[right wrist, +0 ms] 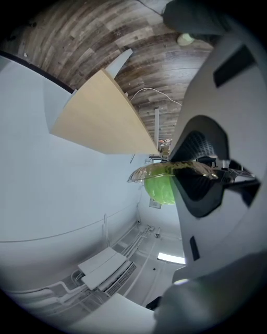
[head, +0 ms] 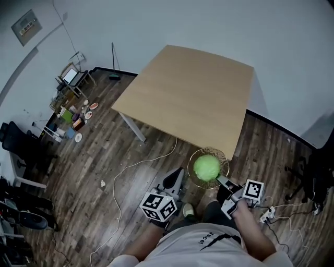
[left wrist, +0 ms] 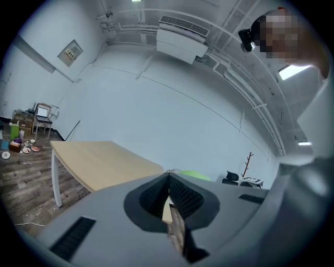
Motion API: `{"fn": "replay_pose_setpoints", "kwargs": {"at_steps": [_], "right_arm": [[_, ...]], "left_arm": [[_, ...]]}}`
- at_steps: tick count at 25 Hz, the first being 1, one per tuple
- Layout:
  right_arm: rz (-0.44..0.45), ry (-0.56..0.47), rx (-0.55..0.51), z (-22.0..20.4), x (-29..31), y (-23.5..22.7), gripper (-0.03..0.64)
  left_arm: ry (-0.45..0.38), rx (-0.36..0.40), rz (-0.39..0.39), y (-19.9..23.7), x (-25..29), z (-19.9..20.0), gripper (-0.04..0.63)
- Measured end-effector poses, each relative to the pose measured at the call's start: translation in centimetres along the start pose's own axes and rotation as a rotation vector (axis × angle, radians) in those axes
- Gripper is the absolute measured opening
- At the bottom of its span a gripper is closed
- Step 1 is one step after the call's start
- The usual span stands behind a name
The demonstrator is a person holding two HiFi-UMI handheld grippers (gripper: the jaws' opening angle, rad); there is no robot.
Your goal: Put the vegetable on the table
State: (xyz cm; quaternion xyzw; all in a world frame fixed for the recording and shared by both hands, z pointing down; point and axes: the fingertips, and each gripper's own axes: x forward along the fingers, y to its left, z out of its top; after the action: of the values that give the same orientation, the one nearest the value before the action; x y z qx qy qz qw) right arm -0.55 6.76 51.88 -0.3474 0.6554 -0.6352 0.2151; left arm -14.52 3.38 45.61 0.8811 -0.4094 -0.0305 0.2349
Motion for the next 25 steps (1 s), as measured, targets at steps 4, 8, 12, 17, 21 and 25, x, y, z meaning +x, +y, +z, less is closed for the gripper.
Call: {"fn": "replay_pose_setpoints", "kwargs": {"at_steps": [4, 8, 12, 17, 21, 25], "right_arm": [[-0.016, -0.003, 0.006, 1.4, 1.9, -0.2, 0.048], [-0.017, 0.002, 0.008, 3.4, 4.2, -0.8, 0.048], [-0.019, 0.021, 0.012, 5.8, 7.3, -1.4, 0.048], [-0.031, 0.038, -0.002, 9.7, 10.7, -2.6, 0.048], [-0.038, 0.052, -0.012, 14.0, 13.0, -4.1, 0.048], [-0.064, 0.084, -0.021, 17.5, 14.5, -6.1, 0.048]], "left_arm": [[0.005, -0.031, -0.010, 1.5, 1.6, 0.5, 0.012], [0.014, -0.041, -0.003, 3.2, 3.7, 0.6, 0.012], [0.014, -0.038, 0.010, 5.4, 6.6, 1.5, 0.012], [0.037, -0.026, 0.011, 7.5, 11.1, 2.4, 0.012], [0.060, -0.017, 0.027, 9.1, 15.9, 2.8, 0.012], [0.068, -0.015, 0.052, 10.3, 19.9, 2.7, 0.012]]}}
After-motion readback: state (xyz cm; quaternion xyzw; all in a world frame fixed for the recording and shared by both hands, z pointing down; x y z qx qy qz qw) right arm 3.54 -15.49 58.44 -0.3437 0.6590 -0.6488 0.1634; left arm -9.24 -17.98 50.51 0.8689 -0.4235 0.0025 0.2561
